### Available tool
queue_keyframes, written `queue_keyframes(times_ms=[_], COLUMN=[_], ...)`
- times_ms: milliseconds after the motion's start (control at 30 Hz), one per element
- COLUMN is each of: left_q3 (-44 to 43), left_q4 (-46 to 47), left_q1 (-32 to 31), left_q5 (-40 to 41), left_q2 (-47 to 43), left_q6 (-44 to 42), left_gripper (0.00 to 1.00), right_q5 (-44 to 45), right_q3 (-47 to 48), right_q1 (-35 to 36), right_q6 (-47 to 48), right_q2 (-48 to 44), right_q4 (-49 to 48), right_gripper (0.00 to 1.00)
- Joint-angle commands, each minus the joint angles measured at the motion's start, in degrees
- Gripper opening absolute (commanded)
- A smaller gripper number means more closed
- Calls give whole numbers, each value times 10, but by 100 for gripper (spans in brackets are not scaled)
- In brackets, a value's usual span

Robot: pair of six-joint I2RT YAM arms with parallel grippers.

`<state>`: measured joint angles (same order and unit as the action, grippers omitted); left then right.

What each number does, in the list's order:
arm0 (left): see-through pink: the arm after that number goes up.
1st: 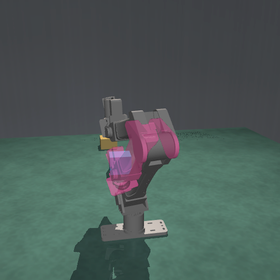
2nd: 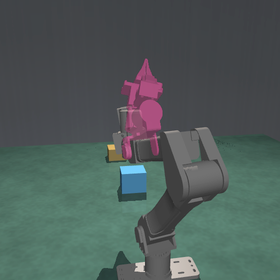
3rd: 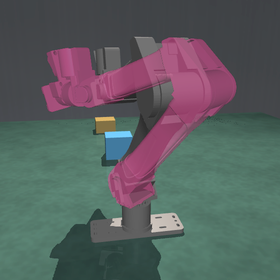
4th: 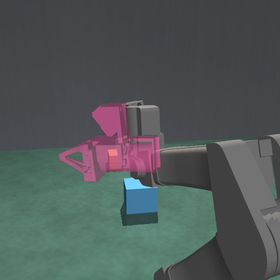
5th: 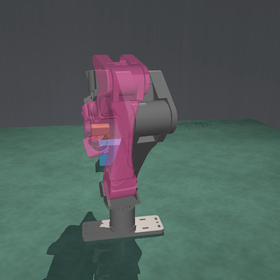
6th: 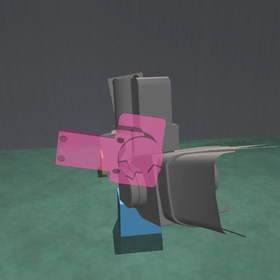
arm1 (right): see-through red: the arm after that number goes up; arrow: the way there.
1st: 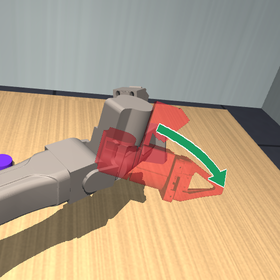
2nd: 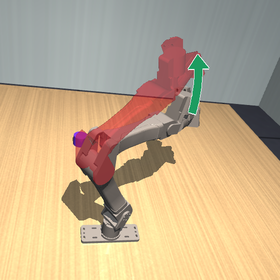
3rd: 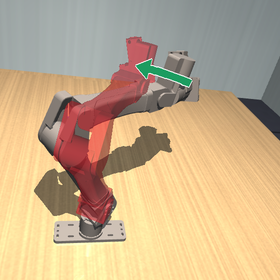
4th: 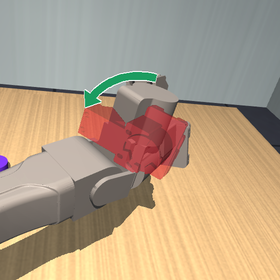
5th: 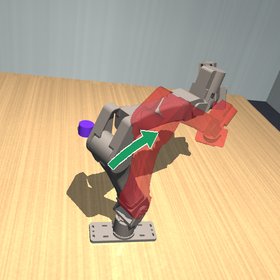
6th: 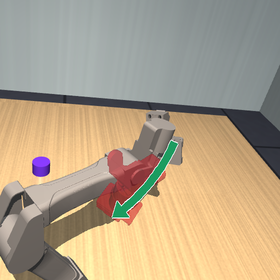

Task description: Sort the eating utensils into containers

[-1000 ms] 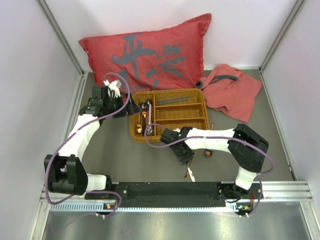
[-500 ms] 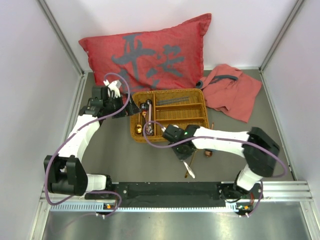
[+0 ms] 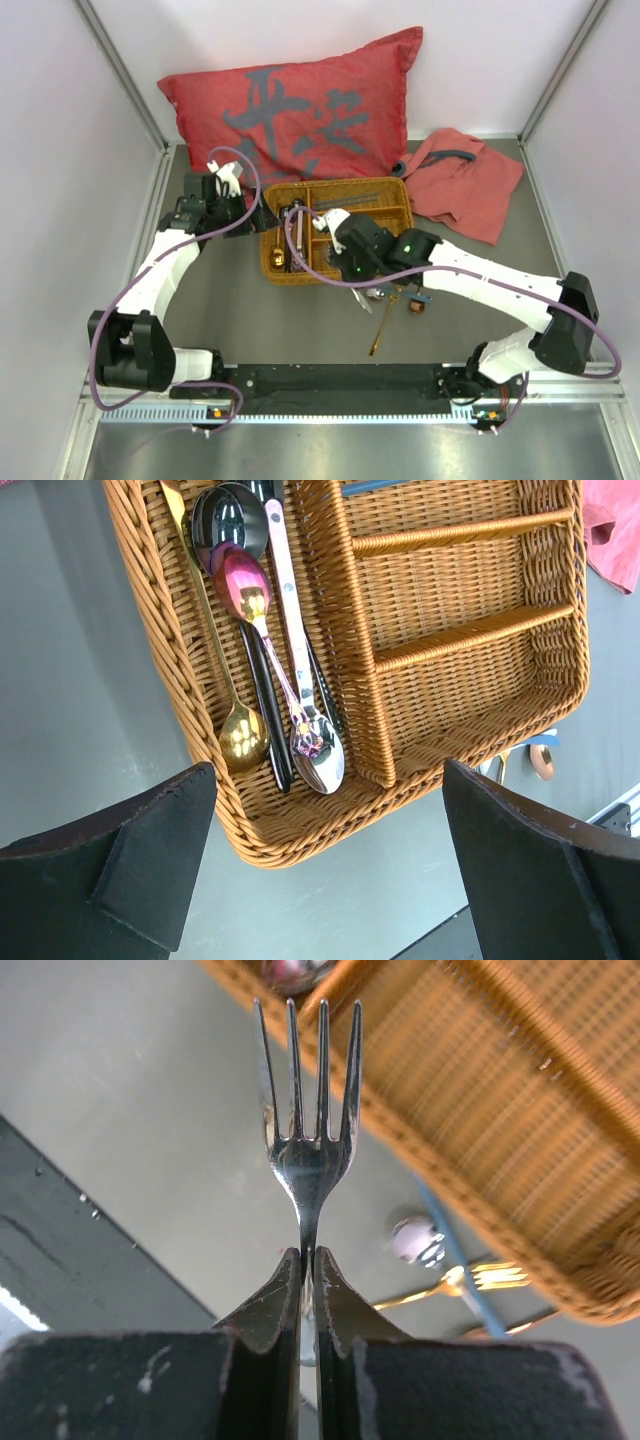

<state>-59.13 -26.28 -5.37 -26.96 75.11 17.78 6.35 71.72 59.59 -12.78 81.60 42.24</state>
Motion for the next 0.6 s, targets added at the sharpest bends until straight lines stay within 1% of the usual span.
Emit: queue_keyframes(times_ms=[0, 33, 133, 200, 267, 300, 367, 400, 567], left_q3=[0, 0, 2, 1, -2, -4, -8, -9, -11], left_q4=[-3, -4, -3, -2, -2, -2, -3, -3, -2], left_q1=[3, 3, 3, 3, 3, 3, 3, 3, 3], left_q5=[7, 9, 13, 12, 9, 8, 4, 4, 8], left_q2=[-17, -18, -17, -14, -7, -4, 3, 5, 9], left_q6=[-15, -17, -19, -19, -19, -19, -18, -18, -20], left_gripper=[98, 98, 98, 98, 98, 98, 98, 98, 98], right_q5=[-22, -41, -57, -62, -101, -114, -150, -155, -162], right_q3=[39, 44, 75, 117, 160, 173, 212, 220, 252], right_q1=[-58, -70, -112, -141, -163, -184, -202, -209, -235], right_q6=[65, 74, 117, 150, 169, 186, 208, 228, 303], right_q2=[12, 23, 46, 84, 125, 140, 166, 191, 246], right_q4=[-36, -39, -49, -42, -32, -30, -20, -21, -43], right_gripper=[0, 0, 0, 0, 0, 1, 1, 1, 1])
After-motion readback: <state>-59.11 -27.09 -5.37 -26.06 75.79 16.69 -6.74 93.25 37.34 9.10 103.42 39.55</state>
